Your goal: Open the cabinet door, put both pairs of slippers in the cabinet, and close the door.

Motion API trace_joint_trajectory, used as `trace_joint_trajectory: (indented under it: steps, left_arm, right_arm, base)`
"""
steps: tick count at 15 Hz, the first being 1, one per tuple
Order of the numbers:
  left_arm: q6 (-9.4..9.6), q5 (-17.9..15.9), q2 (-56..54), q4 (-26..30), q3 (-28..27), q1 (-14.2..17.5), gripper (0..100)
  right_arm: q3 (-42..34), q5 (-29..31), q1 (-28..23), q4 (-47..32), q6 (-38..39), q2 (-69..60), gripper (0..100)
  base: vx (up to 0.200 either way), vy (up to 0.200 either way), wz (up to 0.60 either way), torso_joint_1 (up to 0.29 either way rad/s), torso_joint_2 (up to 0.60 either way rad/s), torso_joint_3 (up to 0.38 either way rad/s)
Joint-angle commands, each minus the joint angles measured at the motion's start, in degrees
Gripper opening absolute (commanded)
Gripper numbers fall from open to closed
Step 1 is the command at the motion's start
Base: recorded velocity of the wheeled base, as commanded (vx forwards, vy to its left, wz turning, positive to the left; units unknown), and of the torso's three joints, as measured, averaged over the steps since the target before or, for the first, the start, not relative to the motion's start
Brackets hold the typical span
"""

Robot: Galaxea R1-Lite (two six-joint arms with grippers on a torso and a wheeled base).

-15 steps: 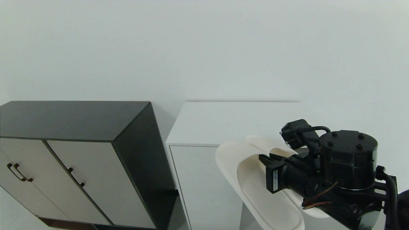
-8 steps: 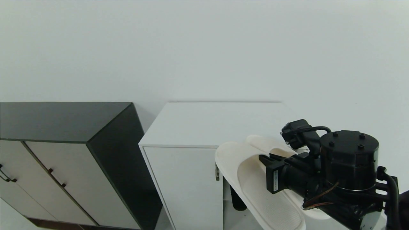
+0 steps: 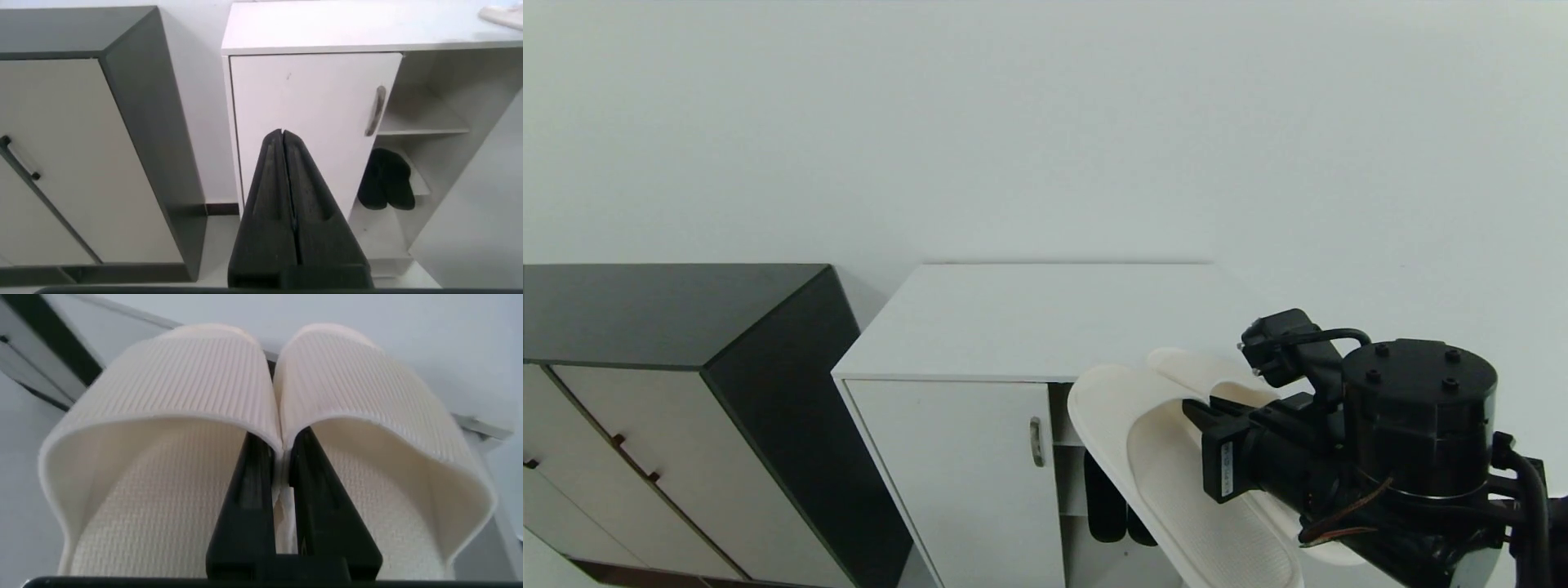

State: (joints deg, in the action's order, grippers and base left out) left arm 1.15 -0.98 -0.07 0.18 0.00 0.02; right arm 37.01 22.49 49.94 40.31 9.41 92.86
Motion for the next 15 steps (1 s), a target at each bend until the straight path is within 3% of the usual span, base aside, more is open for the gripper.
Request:
trace_joint_trajectory:
  steps: [1, 10, 15]
  left_arm:
    - [0.0, 0.0, 0.1, 0.0, 0.0, 0.0, 0]
    - [0.0, 0.0, 0.1, 0.0, 0.0, 0.0, 0]
    - [0.0, 0.0, 0.1, 0.0, 0.0, 0.0, 0]
  right_arm:
    - [-0.1, 0.0, 0.1, -0.1, 0.0, 0.1, 0]
    - [-0.2, 0.0, 0.2, -0.1, 0.0, 0.5, 0]
    - [-0.4, 0.0, 0.2, -0.1, 0.0, 0.6, 0]
  base:
    - [0.0, 0.0, 0.0, 0.0, 0.0, 0.0]
    - [0.0, 0.0, 0.0, 0.0, 0.0, 0.0]
    - [0.0, 0.0, 0.0, -0.181, 0.42, 0.233]
